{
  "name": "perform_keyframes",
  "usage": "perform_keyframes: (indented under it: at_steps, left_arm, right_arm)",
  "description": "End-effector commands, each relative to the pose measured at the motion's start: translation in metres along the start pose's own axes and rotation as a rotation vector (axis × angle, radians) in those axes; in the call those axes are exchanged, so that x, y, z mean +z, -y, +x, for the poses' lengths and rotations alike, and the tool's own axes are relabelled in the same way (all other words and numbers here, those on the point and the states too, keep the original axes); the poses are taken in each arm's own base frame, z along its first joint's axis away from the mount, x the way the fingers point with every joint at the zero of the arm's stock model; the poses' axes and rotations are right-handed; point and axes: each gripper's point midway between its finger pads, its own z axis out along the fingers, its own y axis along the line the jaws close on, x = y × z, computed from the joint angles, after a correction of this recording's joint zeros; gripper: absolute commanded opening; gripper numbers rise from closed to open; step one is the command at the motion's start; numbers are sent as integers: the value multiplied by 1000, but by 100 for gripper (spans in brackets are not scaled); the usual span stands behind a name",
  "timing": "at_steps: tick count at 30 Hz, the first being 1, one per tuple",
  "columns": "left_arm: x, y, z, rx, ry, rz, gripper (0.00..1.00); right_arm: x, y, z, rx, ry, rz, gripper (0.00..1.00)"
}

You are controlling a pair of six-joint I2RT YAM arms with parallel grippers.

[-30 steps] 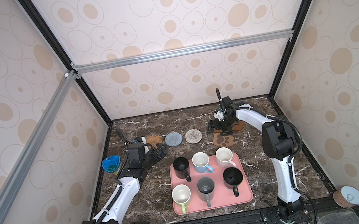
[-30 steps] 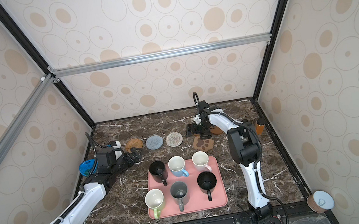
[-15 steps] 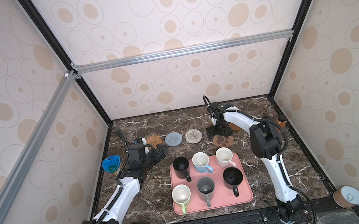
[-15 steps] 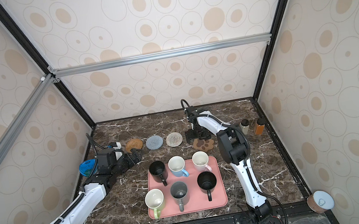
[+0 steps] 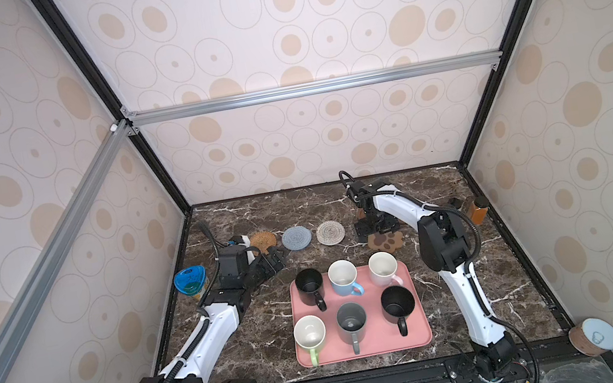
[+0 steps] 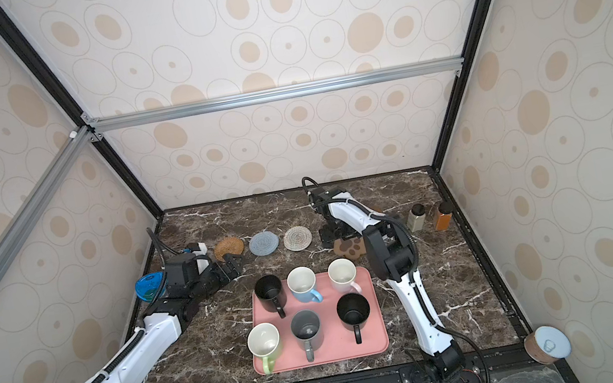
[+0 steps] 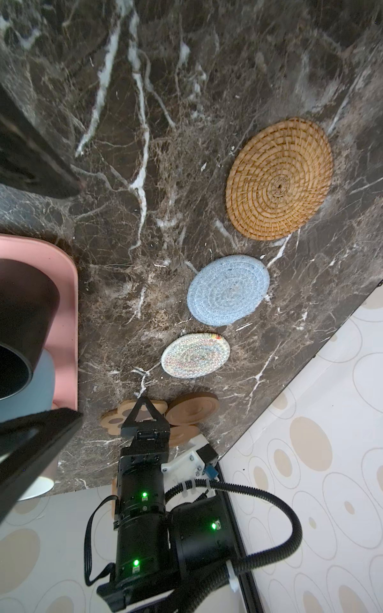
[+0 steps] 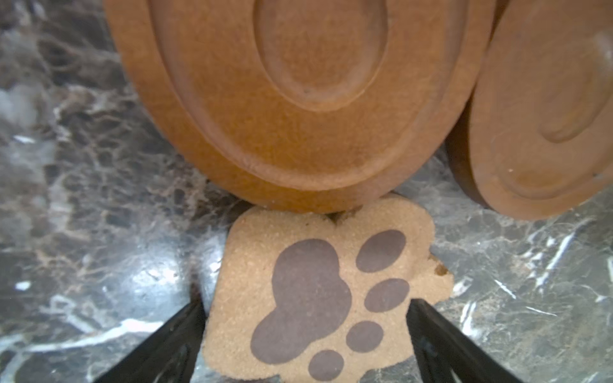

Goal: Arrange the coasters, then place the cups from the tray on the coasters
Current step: 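Lower the right gripper onto the paw-print cork coaster, then raise the right gripper and move it over the brown wooden coaster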

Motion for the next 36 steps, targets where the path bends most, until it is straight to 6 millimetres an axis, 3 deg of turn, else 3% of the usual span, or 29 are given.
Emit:
perform_keyframes:
  at_steps: [1, 13, 20, 24, 31, 36]
  left_arm:
    - [-2, 4, -6, -6, 19, 19, 100]
    - [0, 3, -5, -10, 15, 17, 100]
    - [2, 5, -7, -9, 13, 22, 100]
    - [1, 5, -8, -3, 14, 17, 100]
    - [2, 5, -9, -3, 14, 17, 100]
    - [0, 4, -8, 0, 12, 12, 100]
  right_arm:
    - [22, 31, 30, 30, -104, 108, 99]
    - [27, 69, 63, 156, -149, 38, 99]
    - [11, 63, 68, 172, -129, -59, 99]
    - [-16, 49, 48, 191, -50, -181, 99]
    - [-56, 12, -15, 215, 128, -424, 99]
    - [-60, -14, -60, 206, 214, -554, 99]
